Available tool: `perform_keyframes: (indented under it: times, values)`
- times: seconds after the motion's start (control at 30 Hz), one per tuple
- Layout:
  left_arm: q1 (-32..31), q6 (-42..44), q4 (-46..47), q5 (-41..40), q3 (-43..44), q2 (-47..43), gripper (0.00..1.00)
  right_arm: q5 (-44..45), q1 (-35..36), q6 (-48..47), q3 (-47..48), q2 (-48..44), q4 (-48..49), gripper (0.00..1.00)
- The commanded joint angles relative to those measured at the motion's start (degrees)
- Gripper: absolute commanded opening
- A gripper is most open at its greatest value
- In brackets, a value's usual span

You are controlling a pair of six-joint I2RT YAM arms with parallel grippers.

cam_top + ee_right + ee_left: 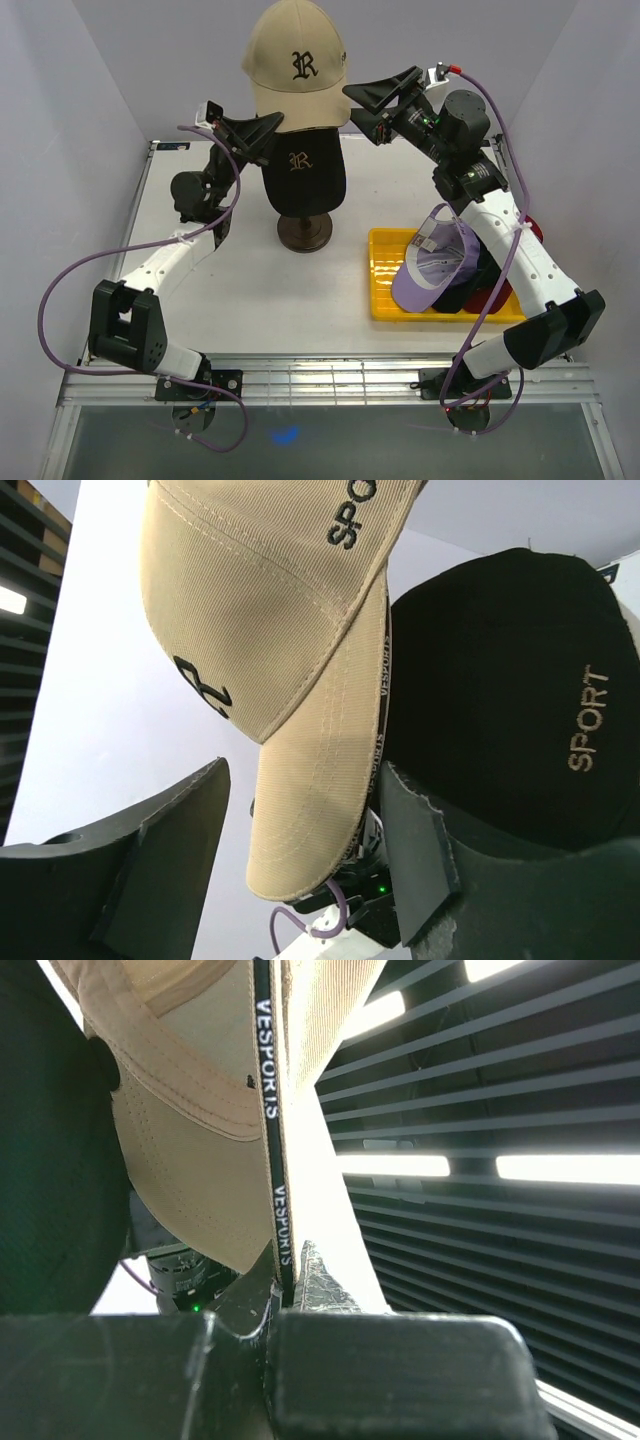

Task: Stack the hats

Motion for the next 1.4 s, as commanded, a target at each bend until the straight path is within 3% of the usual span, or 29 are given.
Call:
perform_keyframes:
  times: [0.0, 0.27, 0.53, 1.37]
  values:
    - [0.22, -14.61, 5.58, 1.26, -0.74, -3.86, 0.00, -1.08, 0.79, 0.79, 2.55, 0.19, 4.92, 0.66]
    - [0.75, -15.49, 7.51, 1.70, -4.25, -5.35, 0.00, -0.64, 3.34, 0.88, 1.23, 0.54, 6.50, 0.52]
    - [1.45, -15.93, 7.87, 2.32, -8.21, -7.37, 0.00, 0.06, 4.22, 0.00, -2.72, -1.83, 7.38, 0.32]
    - [2.86, -15.40, 4.17, 2.32, -15.51, -11.42, 0.00, 1.38, 5.63, -2.81, -14.50, -7.37, 7.91, 0.25]
